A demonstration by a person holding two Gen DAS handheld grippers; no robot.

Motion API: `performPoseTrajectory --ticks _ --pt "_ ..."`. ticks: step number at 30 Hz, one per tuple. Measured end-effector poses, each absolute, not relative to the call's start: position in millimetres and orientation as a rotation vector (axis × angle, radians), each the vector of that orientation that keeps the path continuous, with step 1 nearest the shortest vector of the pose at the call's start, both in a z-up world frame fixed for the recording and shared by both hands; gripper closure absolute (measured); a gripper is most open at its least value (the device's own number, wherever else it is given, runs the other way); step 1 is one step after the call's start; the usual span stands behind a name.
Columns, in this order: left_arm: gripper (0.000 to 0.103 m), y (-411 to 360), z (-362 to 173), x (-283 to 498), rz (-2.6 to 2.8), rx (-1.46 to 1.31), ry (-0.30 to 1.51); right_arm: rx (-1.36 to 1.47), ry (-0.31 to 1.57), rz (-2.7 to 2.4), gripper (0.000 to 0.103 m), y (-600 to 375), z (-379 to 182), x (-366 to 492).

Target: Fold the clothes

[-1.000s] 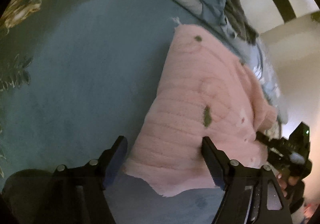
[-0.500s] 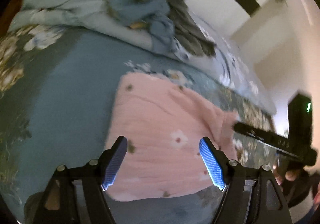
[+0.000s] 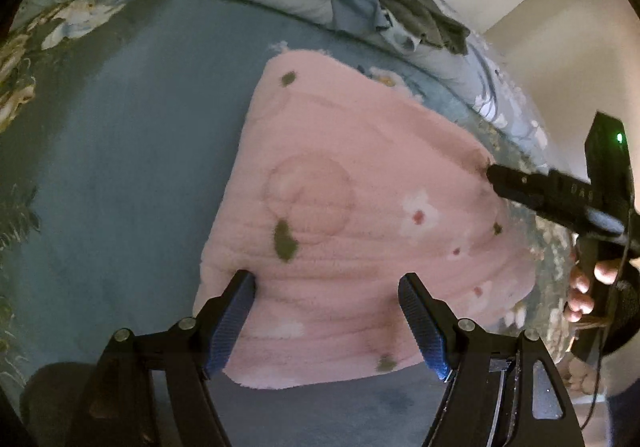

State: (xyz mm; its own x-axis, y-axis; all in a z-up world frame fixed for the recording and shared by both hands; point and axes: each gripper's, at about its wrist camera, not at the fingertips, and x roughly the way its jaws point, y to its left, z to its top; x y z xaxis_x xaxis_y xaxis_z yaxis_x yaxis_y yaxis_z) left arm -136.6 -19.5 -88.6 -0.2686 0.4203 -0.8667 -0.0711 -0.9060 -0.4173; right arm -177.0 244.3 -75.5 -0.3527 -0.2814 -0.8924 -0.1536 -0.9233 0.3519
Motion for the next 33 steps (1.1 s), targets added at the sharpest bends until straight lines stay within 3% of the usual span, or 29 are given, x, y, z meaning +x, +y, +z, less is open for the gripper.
performPoseTrajectory --ticks 7,13,16,17,21,23,28,33 --pt "0.024 -9 -101 -137 2.240 -1.707 -0.318 1.760 -0.546 -2.448 0.057 237 -91 -184" --pt "0.023 -20 -81 -137 2.235 -1.674 -0.424 1.683 -0.628 -2.463 0.056 245 -68 -171" --pt "0.023 -38 -71 -139 2.239 -1.654 -0.552 1.634 -0.676 -2.492 0.042 258 -60 -151" --pt "0.021 -42 -72 -142 2.242 -1.653 -0.574 1.635 -0.687 -2.506 0.042 262 -61 -143" --pt "0.006 -53 -82 -156 2.236 -1.679 -0.623 1.701 -0.873 -2.429 0.040 287 -85 -120" --pt "0.001 -54 -94 -166 2.194 -1.702 -0.652 1.716 -1.000 -2.378 0.030 296 -99 -112" --pt "0.000 -50 -133 -190 2.047 -1.801 -0.770 1.653 -1.262 -2.257 0.029 307 -121 -110" --pt "0.000 -46 -156 -203 1.924 -1.819 -0.835 1.672 -1.255 -2.203 0.023 299 -131 -120"
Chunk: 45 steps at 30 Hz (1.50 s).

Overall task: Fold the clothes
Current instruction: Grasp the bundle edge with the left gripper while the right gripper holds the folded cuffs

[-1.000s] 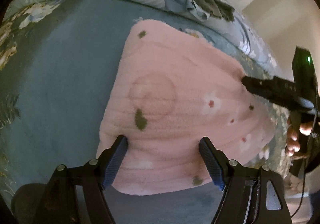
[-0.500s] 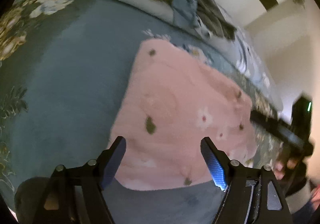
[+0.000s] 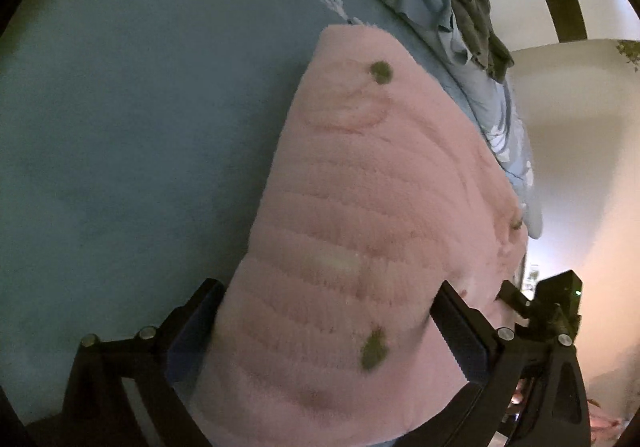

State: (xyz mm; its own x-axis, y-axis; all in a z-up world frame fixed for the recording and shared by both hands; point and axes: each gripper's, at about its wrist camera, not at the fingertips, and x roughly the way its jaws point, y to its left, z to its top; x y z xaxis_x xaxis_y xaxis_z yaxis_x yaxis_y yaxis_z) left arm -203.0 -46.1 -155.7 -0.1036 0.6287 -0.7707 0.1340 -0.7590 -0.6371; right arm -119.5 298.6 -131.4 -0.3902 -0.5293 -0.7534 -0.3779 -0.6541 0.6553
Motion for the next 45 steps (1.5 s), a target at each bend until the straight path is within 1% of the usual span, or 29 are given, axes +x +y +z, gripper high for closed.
performPoseTrajectory --ticks 1,10,11,12,18,24,26,27,28,29,30,32,34,36,38,41,45 --pt "0.000 -45 -158 -205 1.906 -1.821 -0.831 1.673 -1.250 -2.195 0.017 297 -133 -121" --pt "0.000 -47 -168 -206 1.844 -1.806 -0.886 1.619 -1.303 -2.141 0.013 298 -150 -115" --pt "0.000 -47 -168 -206 1.845 -1.804 -0.887 1.611 -1.309 -2.143 0.011 298 -152 -113" --pt "0.000 -47 -168 -205 1.846 -1.802 -0.888 1.623 -1.323 -2.123 0.005 297 -156 -112" --pt "0.000 -43 -167 -205 1.849 -1.817 -0.847 1.612 -1.388 -2.119 0.005 296 -161 -106" --pt "0.000 -43 -166 -204 1.856 -1.809 -0.871 1.611 -1.457 -2.093 0.005 299 -164 -111" --pt "0.001 -45 -165 -202 1.869 -1.804 -0.870 1.614 -1.450 -2.115 0.007 296 -161 -111" --pt "0.002 -45 -163 -201 1.875 -1.802 -0.871 1.608 -1.454 -2.119 0.015 294 -159 -112" --pt "0.006 -45 -162 -200 1.881 -1.800 -0.870 1.606 -1.464 -2.120 0.019 293 -159 -112" --pt "0.011 -44 -161 -198 1.886 -1.799 -0.870 1.605 -1.474 -2.121 0.020 292 -158 -112" --pt "0.012 -44 -160 -197 1.892 -1.797 -0.870 1.602 -1.481 -2.125 0.025 291 -157 -112" --pt "0.019 -43 -155 -194 1.916 -1.790 -0.862 1.598 -1.491 -2.133 0.032 289 -153 -110" --pt "0.023 -45 -147 -190 1.945 -1.778 -0.857 1.605 -1.478 -2.147 0.043 287 -147 -108" --pt "0.028 -45 -137 -185 1.978 -1.755 -0.849 1.605 -1.466 -2.163 0.048 286 -140 -106" --pt "0.036 -43 -125 -178 2.010 -1.721 -0.837 1.572 -1.478 -2.166 0.051 286 -132 -103" --pt "0.042 -42 -111 -166 2.040 -1.682 -0.824 1.533 -1.483 -2.170 0.052 286 -117 -106" --pt "0.045 -27 -89 -158 2.065 -1.636 -0.796 1.493 -1.428 -2.201 0.053 286 -95 -98"
